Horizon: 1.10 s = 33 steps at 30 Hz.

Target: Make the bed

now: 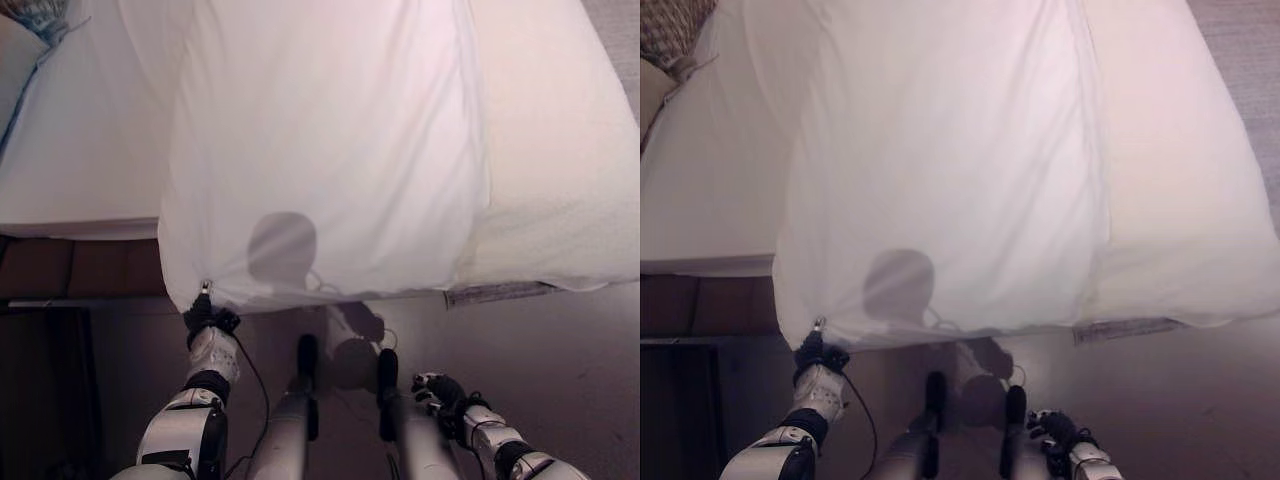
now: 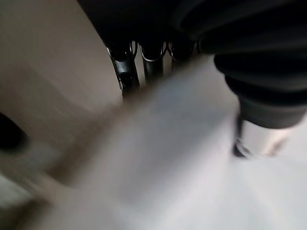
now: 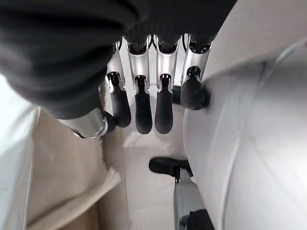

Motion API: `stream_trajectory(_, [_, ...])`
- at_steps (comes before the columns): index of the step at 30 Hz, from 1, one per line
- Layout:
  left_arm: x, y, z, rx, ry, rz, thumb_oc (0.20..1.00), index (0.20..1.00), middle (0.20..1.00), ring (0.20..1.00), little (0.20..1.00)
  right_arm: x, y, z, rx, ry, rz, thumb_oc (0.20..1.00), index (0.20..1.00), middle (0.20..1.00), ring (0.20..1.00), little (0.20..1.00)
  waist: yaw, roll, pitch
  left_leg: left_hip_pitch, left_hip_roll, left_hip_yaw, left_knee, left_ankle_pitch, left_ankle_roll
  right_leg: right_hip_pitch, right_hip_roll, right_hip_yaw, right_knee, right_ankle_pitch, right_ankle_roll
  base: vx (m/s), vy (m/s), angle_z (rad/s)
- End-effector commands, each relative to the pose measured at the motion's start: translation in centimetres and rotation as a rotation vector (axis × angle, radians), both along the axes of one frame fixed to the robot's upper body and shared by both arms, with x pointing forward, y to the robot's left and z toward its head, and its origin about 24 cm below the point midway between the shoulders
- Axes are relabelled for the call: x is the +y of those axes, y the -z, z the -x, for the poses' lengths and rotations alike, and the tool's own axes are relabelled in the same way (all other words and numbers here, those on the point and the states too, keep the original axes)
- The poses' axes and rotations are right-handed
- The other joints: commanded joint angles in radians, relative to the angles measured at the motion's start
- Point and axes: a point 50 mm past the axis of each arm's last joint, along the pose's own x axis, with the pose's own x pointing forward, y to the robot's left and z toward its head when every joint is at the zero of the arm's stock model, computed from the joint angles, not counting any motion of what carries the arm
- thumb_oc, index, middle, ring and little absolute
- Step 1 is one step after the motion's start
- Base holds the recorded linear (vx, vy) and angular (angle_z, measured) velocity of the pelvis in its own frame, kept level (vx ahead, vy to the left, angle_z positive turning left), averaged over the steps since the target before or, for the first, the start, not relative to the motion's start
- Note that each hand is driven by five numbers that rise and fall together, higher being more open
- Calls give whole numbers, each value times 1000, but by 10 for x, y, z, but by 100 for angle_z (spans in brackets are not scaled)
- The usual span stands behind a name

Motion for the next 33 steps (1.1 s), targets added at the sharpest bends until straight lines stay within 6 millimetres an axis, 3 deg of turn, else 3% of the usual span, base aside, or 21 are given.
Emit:
stream_trajectory(1, [26,74,139,521,-101,-25,1000,1000,1000,1000,1000,13,17,27,110,22,-11,1000,1000,1000,1000,1000,33,-93,-27,-62,-57,28,52,-43,16,-71,-46,34,-76,130,69,0,0,0])
stream_trajectory(6, [2,74,121,441,151,-100,1000,1000,1000,1000,1000,9,9,17,7,59,-34,1000,1000,1000,1000,1000,30,-81,-30,-55,-61,19,52,-41,18,-58,-45,29,-82,131,71,14,-17,11])
stream_trajectory(10, [-9,72,116,363,244,-104,1000,1000,1000,1000,1000,12,-2,3,-106,56,-66,1000,1000,1000,1000,1000,32,-70,-26,-54,-65,11,45,-34,16,-54,-45,23,-89,133,72,-1,-10,7])
stream_trajectory(15, [-15,74,123,365,344,-157,1000,1000,1000,1000,1000,13,-18,-12,-224,36,-73,1000,1000,1000,1000,1000,37,-60,-29,-54,-65,5,38,-29,14,-51,-45,19,-98,134,74,2,-9,3])
stream_trajectory(17, [-17,64,113,291,439,-256,1000,1000,1000,1000,1000,18,-27,-18,-284,-3,-85,1000,1000,1000,1000,1000,39,-57,-32,-55,-66,2,36,-27,14,-50,-45,18,-99,132,75,2,-22,1])
stream_trajectory(19, [-24,37,94,93,735,-404,1000,1000,1000,1000,1000,24,-47,-24,-416,-74,-149,1000,1000,1000,1000,1000,43,-57,-32,-54,-66,-4,32,-25,12,-47,-45,14,-102,130,77,1,-35,5])
stream_trajectory(21, [-24,32,92,50,806,-405,1000,1000,1000,1000,1000,24,-51,-23,-438,-100,-159,1000,1000,1000,1000,1000,43,-57,-34,-57,-67,-6,31,-24,11,-49,-47,10,-102,129,78,-1,-14,11])
stream_trajectory(23, [-35,11,75,-119,1084,-393,1000,1000,1000,1000,1000,26,-69,-29,-517,-221,-229,1000,1000,1000,1000,1000,38,-58,-39,-58,-67,-9,29,-26,10,-51,-48,9,-101,125,80,-2,-6,3])
stream_trajectory(28, [-67,-47,39,-445,1410,-356,1000,1000,1000,1000,1000,34,-94,-45,-540,-491,-317,1000,1000,1000,1000,1000,32,-62,-45,-72,-71,-11,31,-29,9,-71,-50,7,-95,127,79,-8,1,1])
stream_trajectory(30, [-72,-55,33,-464,1470,-381,1000,1000,1000,1000,1000,35,-96,-50,-529,-520,-327,1000,1000,1000,1000,1000,31,-62,-48,-79,-71,-10,31,-27,9,-79,-50,7,-94,129,79,0,0,0])
stream_trajectory(32, [-83,-71,17,-515,1568,-407,1000,1000,1000,1000,1000,46,-108,-62,-532,-608,-359,1000,1000,1000,1000,1000,27,-65,-46,-91,-70,-5,37,-26,9,-95,-49,10,-86,130,78,-32,7,-1])
stream_trajectory(33, [-96,-89,4,-578,1633,-386,1000,1000,1000,1000,1000,57,-121,-74,-557,-658,-388,1000,1000,1000,1000,1000,24,-66,-38,-109,-69,-3,48,-25,8,-117,-46,15,-74,130,76,-87,17,-2])
